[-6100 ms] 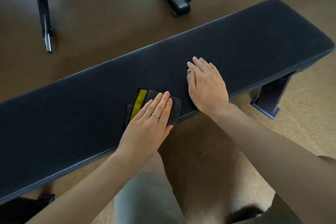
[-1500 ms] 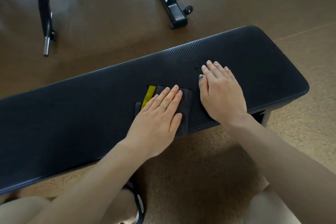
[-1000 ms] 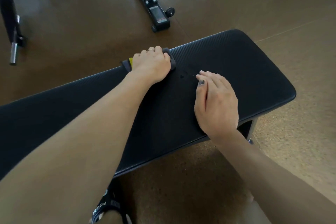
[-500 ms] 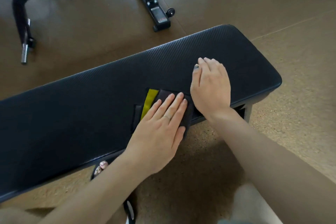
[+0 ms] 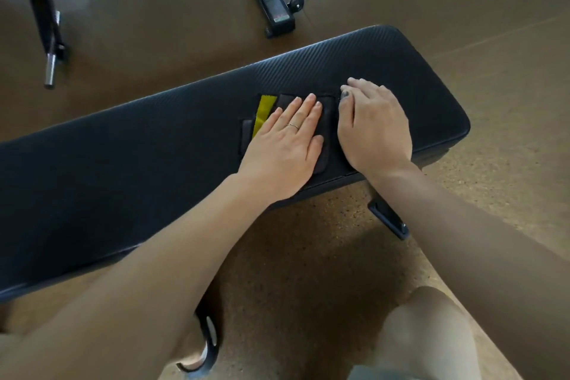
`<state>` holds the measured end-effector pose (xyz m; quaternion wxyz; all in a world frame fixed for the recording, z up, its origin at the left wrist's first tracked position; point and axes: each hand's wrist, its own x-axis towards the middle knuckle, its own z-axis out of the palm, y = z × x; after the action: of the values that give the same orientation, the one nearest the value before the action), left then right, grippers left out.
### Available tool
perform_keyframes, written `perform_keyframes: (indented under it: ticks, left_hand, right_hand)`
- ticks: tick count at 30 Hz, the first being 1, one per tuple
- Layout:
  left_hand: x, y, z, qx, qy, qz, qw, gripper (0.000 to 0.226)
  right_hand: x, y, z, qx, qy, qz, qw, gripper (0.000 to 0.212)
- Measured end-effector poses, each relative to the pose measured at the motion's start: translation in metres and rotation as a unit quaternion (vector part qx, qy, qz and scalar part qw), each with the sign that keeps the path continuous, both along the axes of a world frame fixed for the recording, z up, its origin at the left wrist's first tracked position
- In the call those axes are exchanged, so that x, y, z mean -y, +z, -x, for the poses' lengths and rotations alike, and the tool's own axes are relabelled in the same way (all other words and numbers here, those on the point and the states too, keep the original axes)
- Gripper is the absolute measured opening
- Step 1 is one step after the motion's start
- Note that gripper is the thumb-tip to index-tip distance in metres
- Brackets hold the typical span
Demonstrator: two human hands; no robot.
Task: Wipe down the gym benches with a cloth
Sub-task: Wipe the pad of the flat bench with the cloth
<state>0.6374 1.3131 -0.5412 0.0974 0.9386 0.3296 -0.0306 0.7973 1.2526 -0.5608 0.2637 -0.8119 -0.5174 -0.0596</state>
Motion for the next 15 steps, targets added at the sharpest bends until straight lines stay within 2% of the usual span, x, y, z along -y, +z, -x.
perform_keyframes:
  ticks: [4, 8, 10, 15]
  left_hand:
    - [0.041, -0.001, 0.048, 0.006, -0.017, -0.017, 1.0, 0.063]
    - [0.053, -0.009, 0.093, -0.026, -0.044, -0.109, 0.993, 0.059]
    - [0.051, -0.013, 0.091, -0.028, -0.045, -0.13, 0.99, 0.059]
    - [0.042, -0.013, 0.063, -0.03, -0.083, -0.119, 0.989, 0.061]
  right_hand:
    - [0.002, -0.001, 0.0, -0.016, 0.005, -0.009, 1.0, 0.047]
    - [0.004, 0.0, -0.003, -0.029, 0.013, -0.013, 0.999, 0.047]
    - [0.003, 0.0, -0.002, -0.028, 0.007, -0.016, 0.999, 0.048]
    - [0.002, -0.002, 0.004, -0.026, -0.011, -0.024, 0.999, 0.047]
